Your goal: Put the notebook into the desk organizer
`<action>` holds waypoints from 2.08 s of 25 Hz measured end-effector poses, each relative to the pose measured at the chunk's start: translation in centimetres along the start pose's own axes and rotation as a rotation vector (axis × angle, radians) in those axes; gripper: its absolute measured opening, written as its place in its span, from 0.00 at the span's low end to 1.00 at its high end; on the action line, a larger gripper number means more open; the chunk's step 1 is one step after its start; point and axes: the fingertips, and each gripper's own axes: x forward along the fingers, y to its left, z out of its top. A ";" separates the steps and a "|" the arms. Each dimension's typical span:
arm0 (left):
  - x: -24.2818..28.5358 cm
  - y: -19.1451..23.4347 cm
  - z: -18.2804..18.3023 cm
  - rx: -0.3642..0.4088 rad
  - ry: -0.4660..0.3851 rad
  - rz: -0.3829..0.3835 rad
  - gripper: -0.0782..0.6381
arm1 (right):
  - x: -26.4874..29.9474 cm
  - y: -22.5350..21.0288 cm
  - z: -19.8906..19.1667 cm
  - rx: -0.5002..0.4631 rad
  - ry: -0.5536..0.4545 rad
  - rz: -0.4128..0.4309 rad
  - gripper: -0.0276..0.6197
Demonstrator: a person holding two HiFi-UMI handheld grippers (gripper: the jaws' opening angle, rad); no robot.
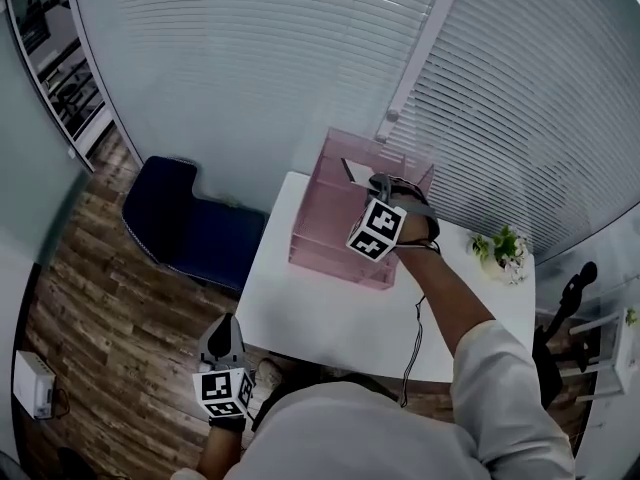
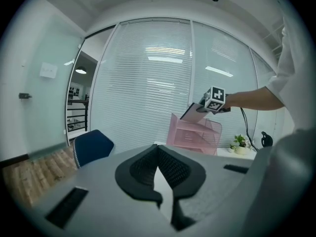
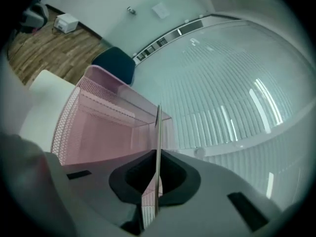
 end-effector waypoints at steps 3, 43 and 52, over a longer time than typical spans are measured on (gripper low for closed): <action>0.1 0.5 -0.4 -0.008 0.006 0.001 0.12 | 1.6 2.0 -0.1 -0.077 0.067 0.053 0.08; 2.9 2.0 0.1 -0.005 0.011 -0.037 0.12 | -2.8 7.7 3.3 0.093 -0.078 0.566 0.46; 4.4 -0.4 1.4 0.033 0.007 -0.076 0.12 | -7.9 3.2 2.1 0.395 -0.277 0.416 0.36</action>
